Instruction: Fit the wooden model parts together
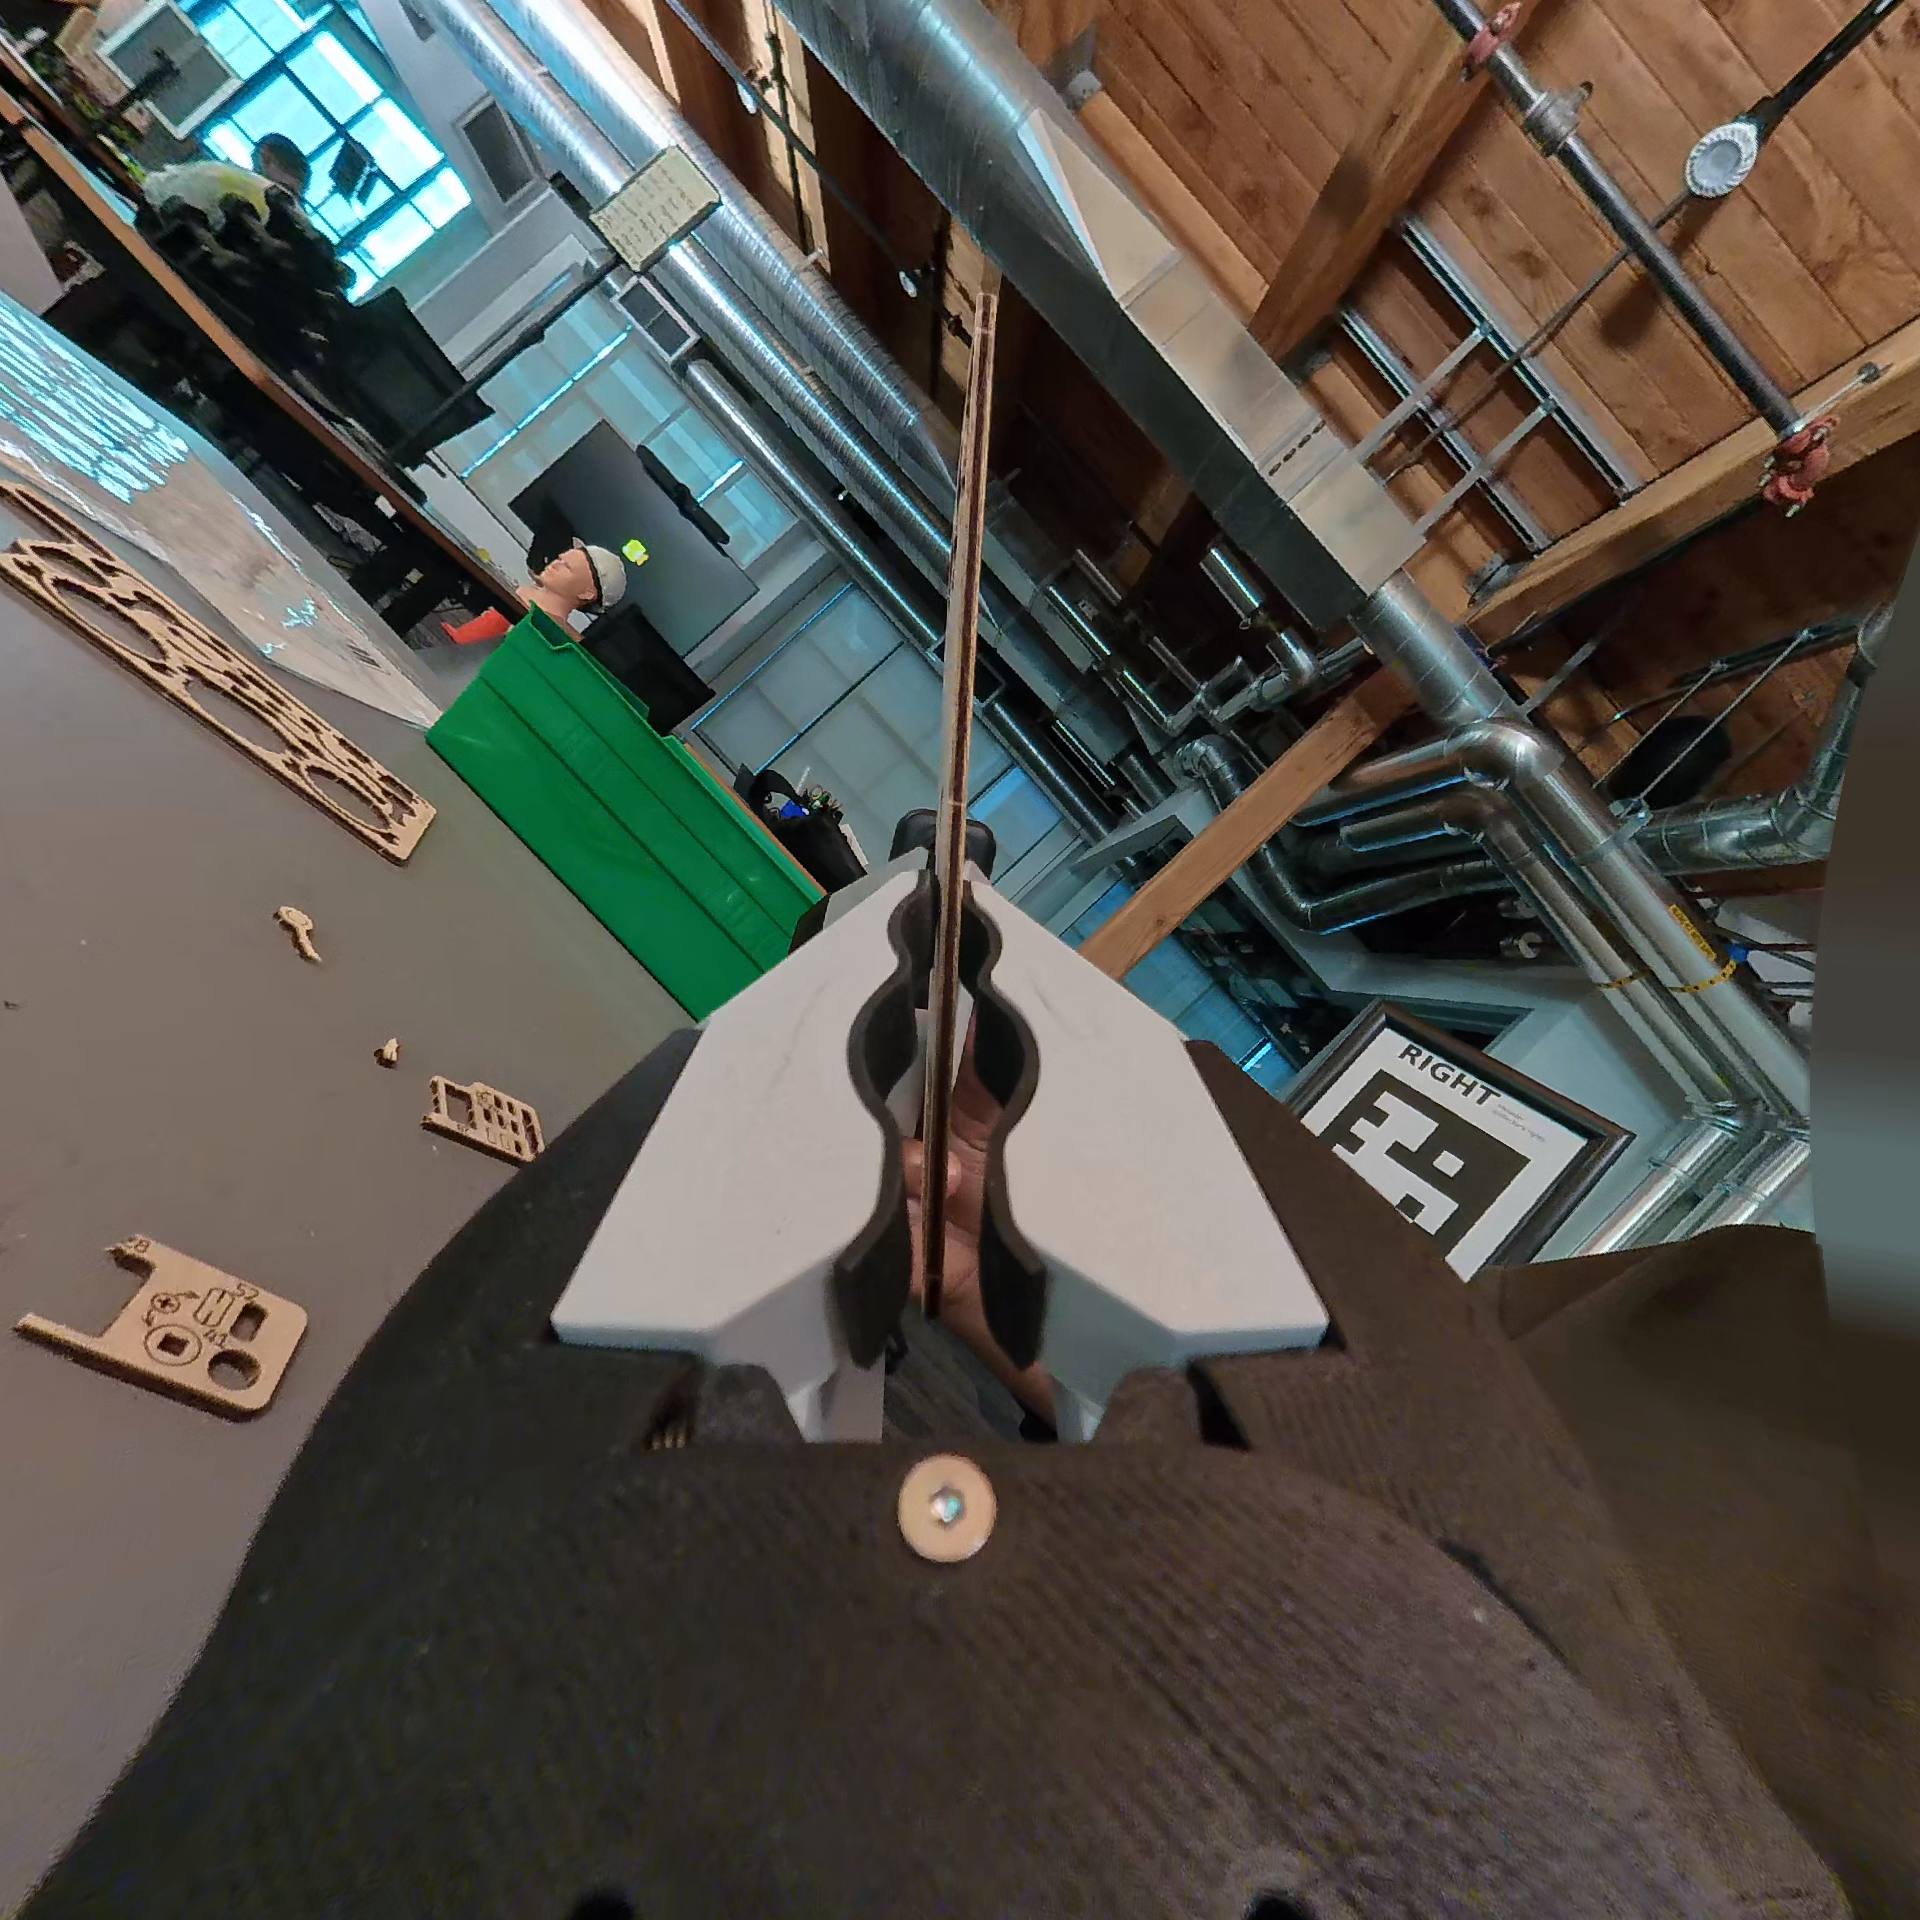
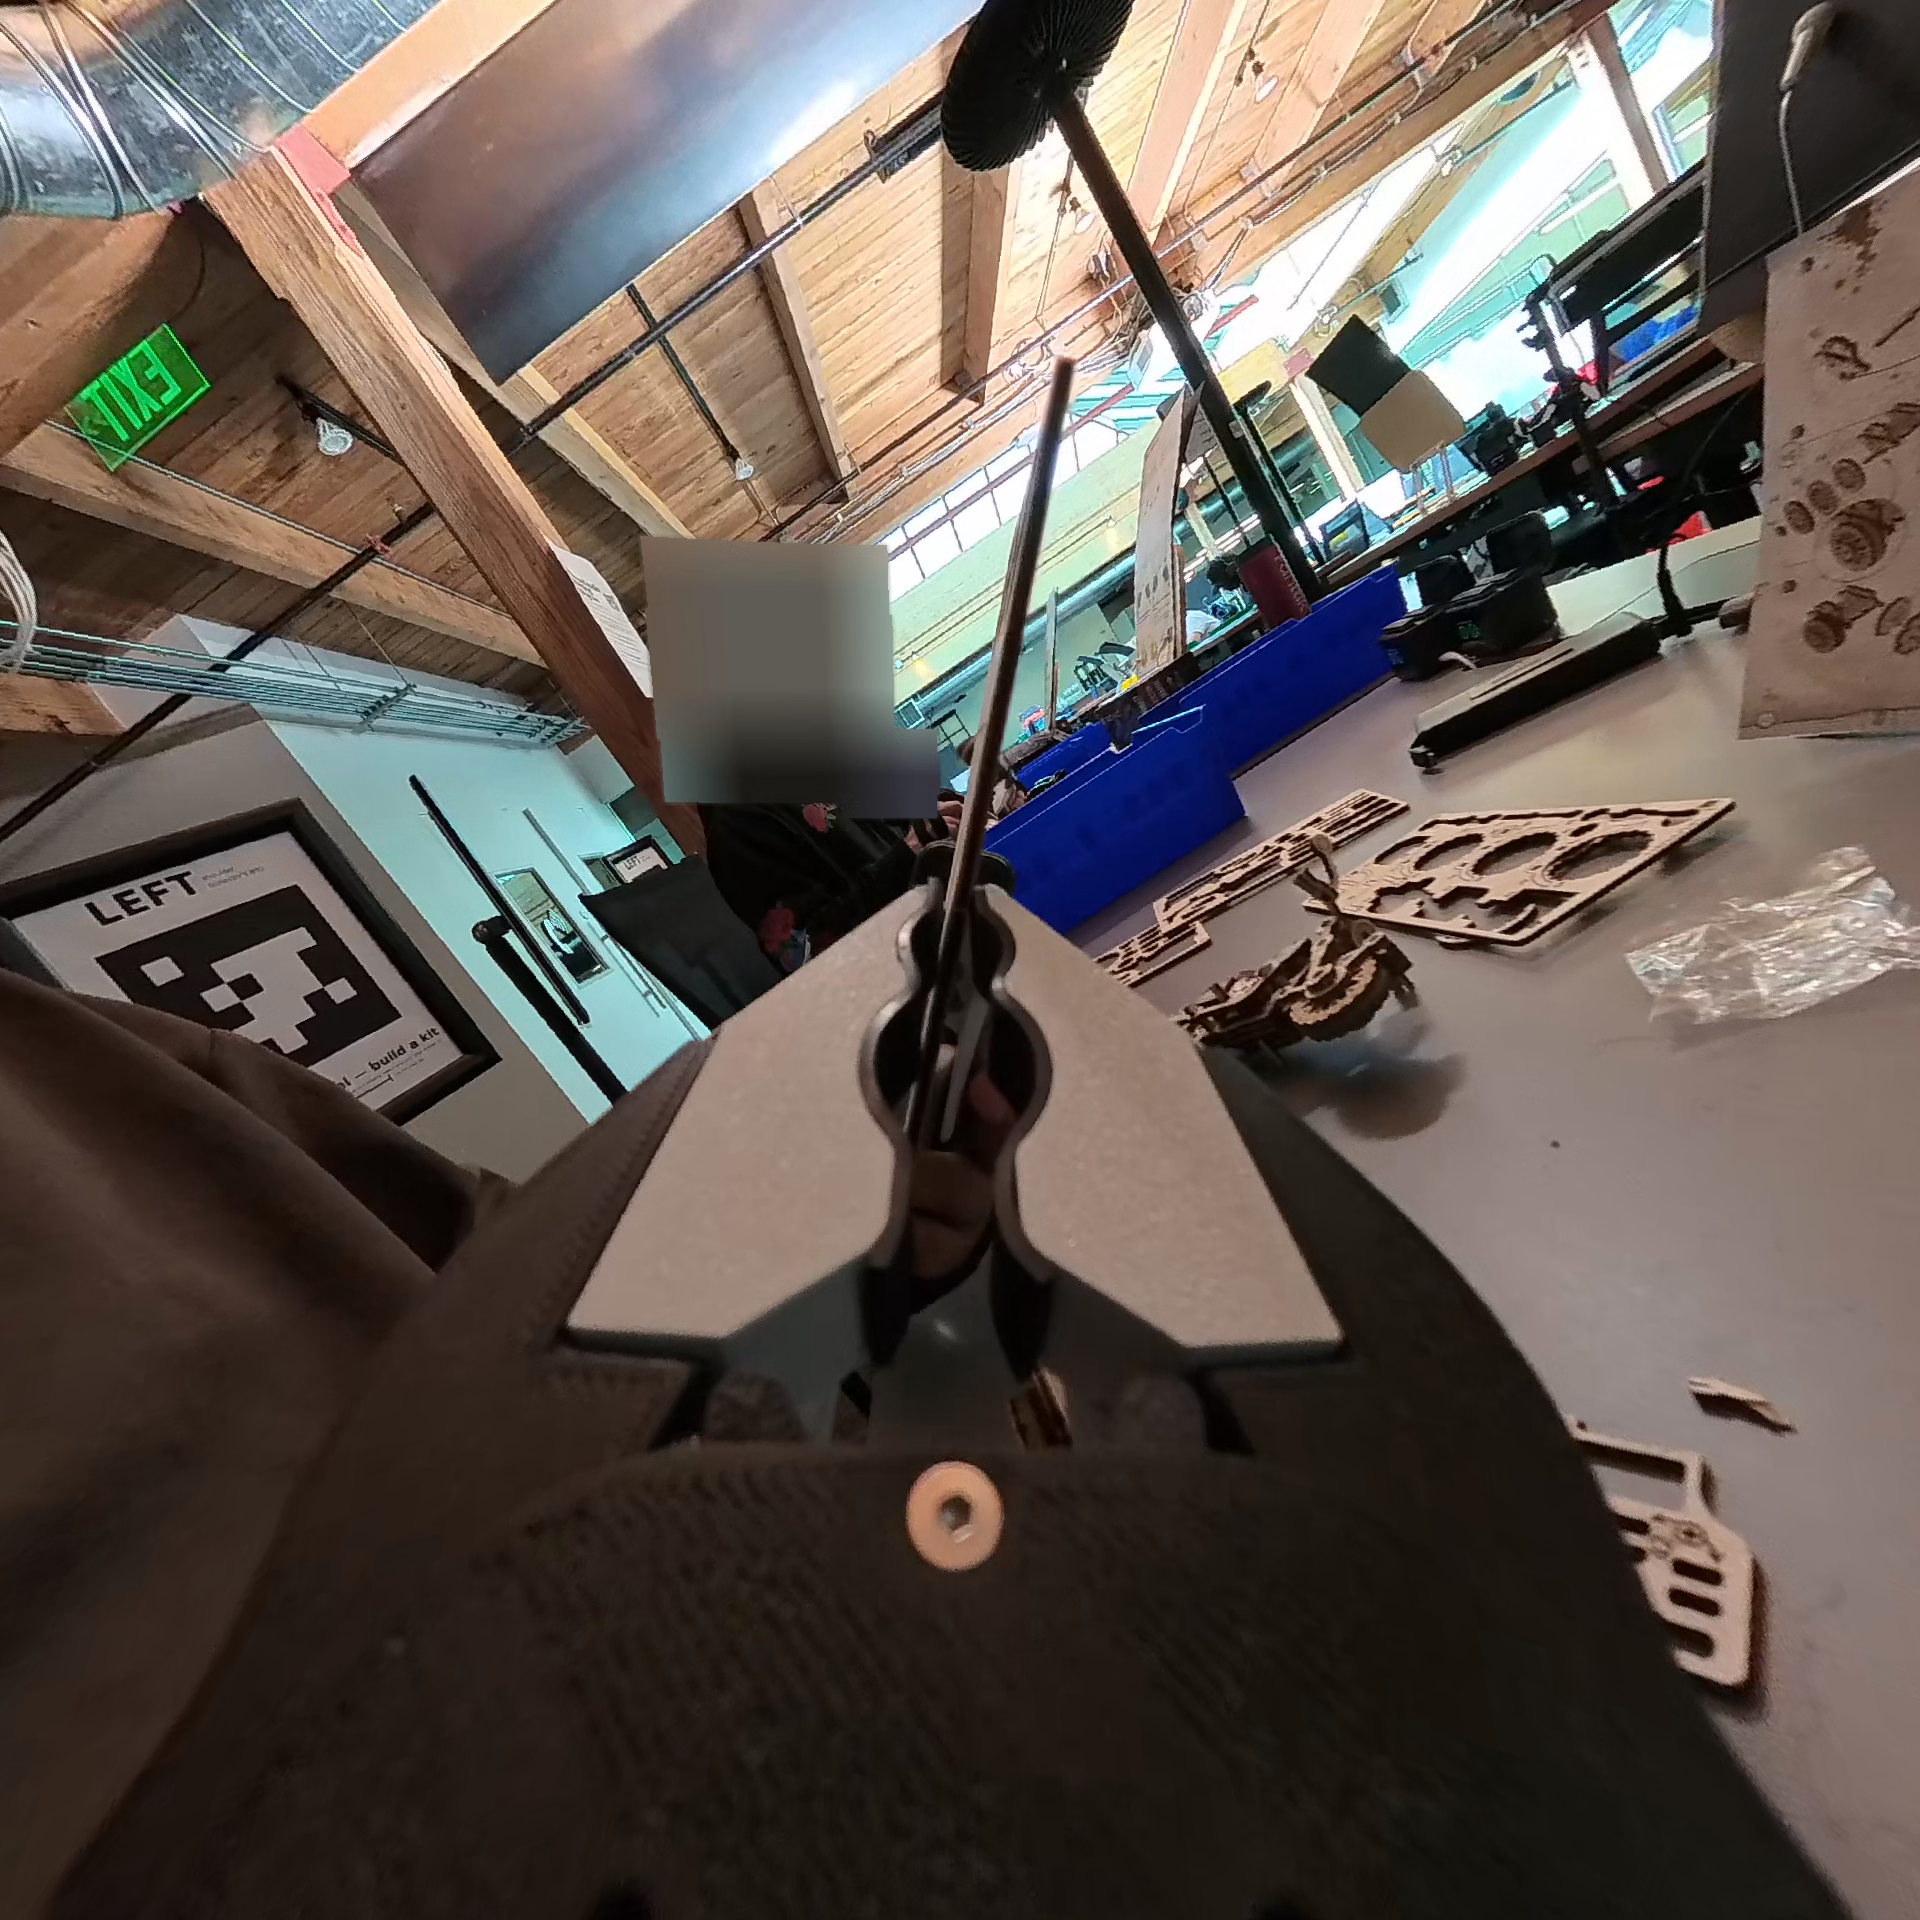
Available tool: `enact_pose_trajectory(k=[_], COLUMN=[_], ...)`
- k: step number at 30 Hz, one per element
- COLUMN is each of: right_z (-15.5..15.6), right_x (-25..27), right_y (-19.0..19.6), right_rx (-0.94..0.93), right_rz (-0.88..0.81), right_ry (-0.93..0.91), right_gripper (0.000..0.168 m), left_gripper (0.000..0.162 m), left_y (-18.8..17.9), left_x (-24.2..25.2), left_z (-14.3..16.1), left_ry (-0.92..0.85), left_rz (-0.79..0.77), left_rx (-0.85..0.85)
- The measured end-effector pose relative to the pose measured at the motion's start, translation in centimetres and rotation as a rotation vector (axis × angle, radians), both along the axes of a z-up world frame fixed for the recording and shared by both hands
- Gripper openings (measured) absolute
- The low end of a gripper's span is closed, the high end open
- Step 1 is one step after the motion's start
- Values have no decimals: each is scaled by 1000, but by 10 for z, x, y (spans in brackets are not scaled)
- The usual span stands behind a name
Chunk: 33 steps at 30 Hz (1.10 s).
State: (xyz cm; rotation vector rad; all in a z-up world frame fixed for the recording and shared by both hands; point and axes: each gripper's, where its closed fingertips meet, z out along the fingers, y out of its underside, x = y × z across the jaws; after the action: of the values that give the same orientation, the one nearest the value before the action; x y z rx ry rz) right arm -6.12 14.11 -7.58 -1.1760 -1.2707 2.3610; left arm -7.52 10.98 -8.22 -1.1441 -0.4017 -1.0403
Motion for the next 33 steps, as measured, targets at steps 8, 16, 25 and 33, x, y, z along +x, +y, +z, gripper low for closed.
enact_pose_trajectory(k=[8, 16, 25, 33], right_z=[2, 2, 2, 1], right_x=[2, 1, 1, 1], right_y=[1, 1, 1, 1], right_rx=[-40, -36, -37, -35], right_rz=[21, 17, 16, 15], right_ry=[4, 3, 1, -1], right_gripper=[2, 2, 2, 2], left_gripper=[0, 0, 0, 0], left_y=[0, 0, 0, 0], left_x=[2, 2, 1, 1], left_z=[1, 0, 0, 0], left_ry=[0, -4, -8, -1], left_rz=[-7, -8, -8, -8], left_rx=[3, 0, -1, -5])
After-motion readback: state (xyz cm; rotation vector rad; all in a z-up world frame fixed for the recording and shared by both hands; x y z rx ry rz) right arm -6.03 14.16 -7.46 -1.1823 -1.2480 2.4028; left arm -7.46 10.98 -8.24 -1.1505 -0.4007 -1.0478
